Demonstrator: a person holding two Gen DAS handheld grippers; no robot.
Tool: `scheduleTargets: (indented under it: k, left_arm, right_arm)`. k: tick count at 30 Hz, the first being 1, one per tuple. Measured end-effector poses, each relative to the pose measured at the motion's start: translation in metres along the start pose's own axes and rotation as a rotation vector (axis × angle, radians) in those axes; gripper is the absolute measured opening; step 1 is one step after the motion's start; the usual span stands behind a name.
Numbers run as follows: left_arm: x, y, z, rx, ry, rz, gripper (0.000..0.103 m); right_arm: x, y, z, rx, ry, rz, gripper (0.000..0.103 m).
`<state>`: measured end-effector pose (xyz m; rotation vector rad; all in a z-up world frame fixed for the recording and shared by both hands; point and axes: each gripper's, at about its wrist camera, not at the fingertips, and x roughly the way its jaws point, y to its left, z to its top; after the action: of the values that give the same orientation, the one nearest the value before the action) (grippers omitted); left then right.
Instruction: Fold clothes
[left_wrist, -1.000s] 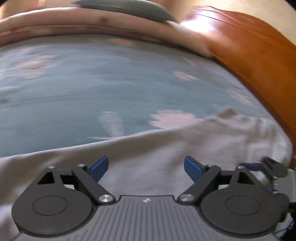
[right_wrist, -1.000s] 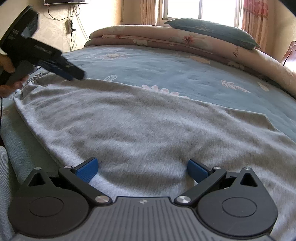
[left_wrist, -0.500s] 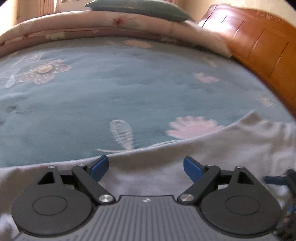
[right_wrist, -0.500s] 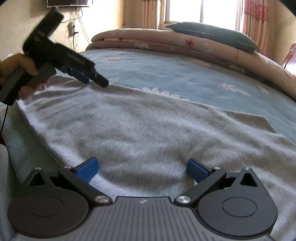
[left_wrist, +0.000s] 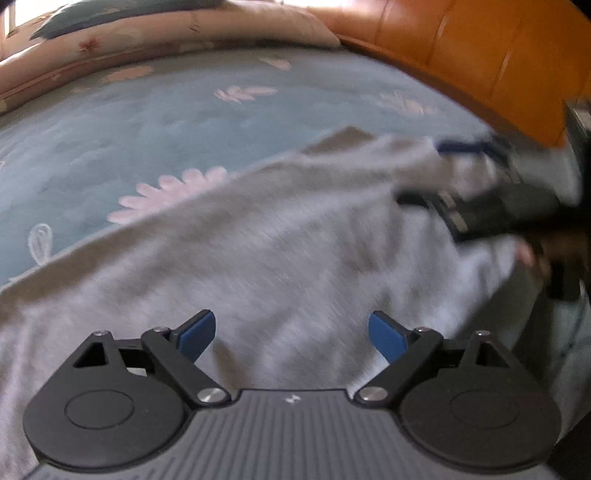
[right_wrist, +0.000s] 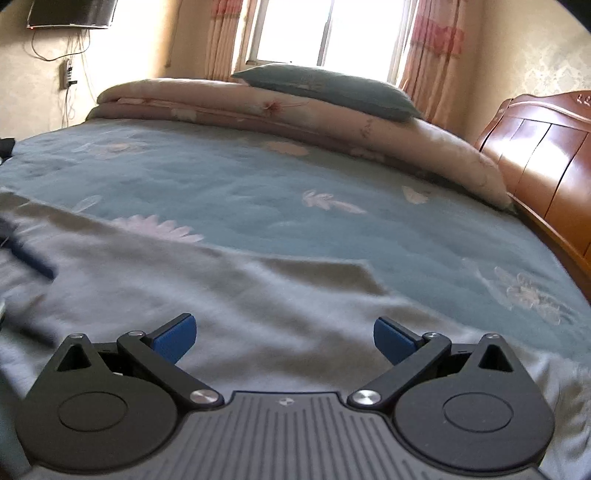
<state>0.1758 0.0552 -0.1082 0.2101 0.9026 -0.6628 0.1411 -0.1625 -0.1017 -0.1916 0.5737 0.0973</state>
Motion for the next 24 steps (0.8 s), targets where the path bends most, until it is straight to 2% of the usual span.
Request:
scheduleTargets:
  k: [2, 4, 5, 7, 9, 13, 15, 17, 20, 24]
  left_arm:
    - [0.005, -0.008, -0.006, 0.008, 0.018, 0.032, 0.092]
    - [0.006, -0.011, -0.012, 0.025, 0.008, 0.054, 0.096]
    - [0.006, -0.013, -0.013, 0.027, 0.009, 0.063, 0.097]
    - [0.007, -0.015, -0.012, 0.026, 0.022, 0.097, 0.099]
    - [0.007, -0.016, -0.011, 0.007, 0.032, 0.116, 0.099]
    - [0.004, -0.019, -0.006, -0.038, 0.026, 0.145, 0.099]
    - [0.002, -0.023, -0.005, -0.052, 0.014, 0.153, 0.099]
    - [0.002, -0.031, -0.006, -0.063, 0.009, 0.145, 0.099]
    - [0.008, -0.035, -0.011, -0.09, 0.02, 0.159, 0.1]
    - [0.01, -0.034, -0.013, -0.131, 0.001, 0.163, 0.102]
  right_arm:
    - [0.018, -0.009, 0.002, 0.003, 0.025, 0.011, 0.103]
    - [0.036, -0.014, -0.004, 0.04, 0.096, 0.049, 0.103]
    - [0.047, -0.019, -0.01, 0.074, 0.167, 0.09, 0.103]
    - [0.04, -0.029, -0.021, 0.166, 0.132, 0.116, 0.103]
    - [0.029, -0.03, -0.028, 0.175, 0.152, 0.12, 0.103]
    - [-0.018, -0.032, -0.042, 0.192, 0.081, 0.108, 0.103]
    - [-0.033, -0.033, -0.05, 0.208, 0.055, 0.14, 0.103]
    - [-0.032, -0.029, -0.06, 0.181, 0.099, 0.112, 0.103]
    - [-0.037, -0.02, -0.074, 0.096, 0.09, 0.058, 0.103]
    - [-0.049, -0.022, -0.084, 0.128, 0.068, 0.044, 0.103]
